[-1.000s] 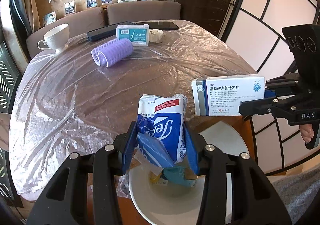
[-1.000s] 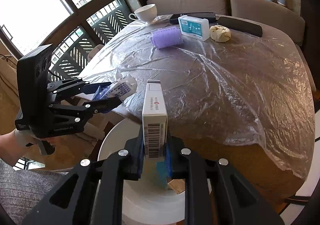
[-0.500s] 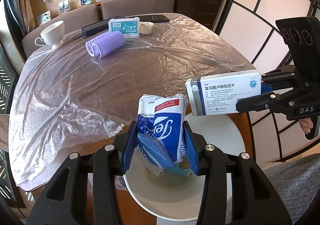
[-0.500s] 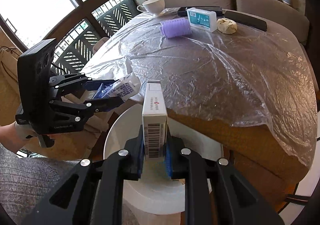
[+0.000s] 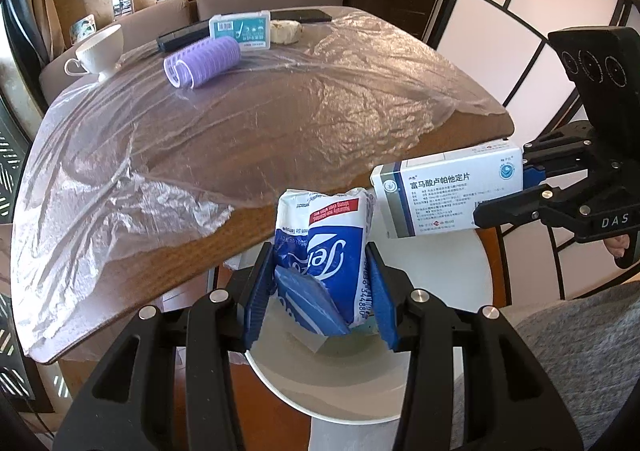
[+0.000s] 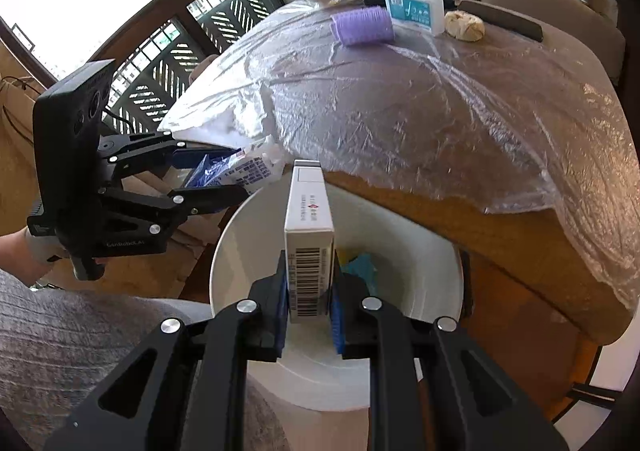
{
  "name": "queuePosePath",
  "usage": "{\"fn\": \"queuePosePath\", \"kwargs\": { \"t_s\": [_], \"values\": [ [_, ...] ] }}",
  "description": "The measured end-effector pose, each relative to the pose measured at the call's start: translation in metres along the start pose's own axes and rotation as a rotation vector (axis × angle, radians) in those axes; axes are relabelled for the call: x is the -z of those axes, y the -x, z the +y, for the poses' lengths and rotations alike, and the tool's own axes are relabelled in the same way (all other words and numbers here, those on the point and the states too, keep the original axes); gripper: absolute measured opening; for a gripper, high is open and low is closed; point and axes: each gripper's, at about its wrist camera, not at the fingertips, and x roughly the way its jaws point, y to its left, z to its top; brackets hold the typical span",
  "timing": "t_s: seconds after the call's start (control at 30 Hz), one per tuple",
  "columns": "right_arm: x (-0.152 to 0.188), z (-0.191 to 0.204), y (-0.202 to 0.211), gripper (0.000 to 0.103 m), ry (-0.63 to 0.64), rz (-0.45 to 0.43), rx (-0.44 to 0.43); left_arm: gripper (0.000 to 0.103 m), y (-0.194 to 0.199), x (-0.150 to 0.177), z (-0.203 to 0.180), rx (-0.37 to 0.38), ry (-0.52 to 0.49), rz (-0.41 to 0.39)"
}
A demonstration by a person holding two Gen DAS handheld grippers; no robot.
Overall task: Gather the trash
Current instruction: 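Carry the tissue pack with the left tool while the right tool carries the medicine box over the bin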
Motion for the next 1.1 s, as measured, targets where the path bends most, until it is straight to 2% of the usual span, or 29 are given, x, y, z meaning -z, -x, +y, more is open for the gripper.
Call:
{"fn": "queuePosePath", "kwargs": {
  "t_s": [0.63, 1.1],
  "values": [
    [0.019, -0.006, -0.035, 0.018, -0.005, 0.088, 0.009, 0.046, -0.024, 0.017, -0.004, -0.005, -0.028, 0.080],
    [0.011, -0.004, -0.065, 0.018, 0.009, 0.136, 0.027, 0.046, -0.048, 0.021, -0.002, -0.012, -0.037, 0.120]
  ]
}}
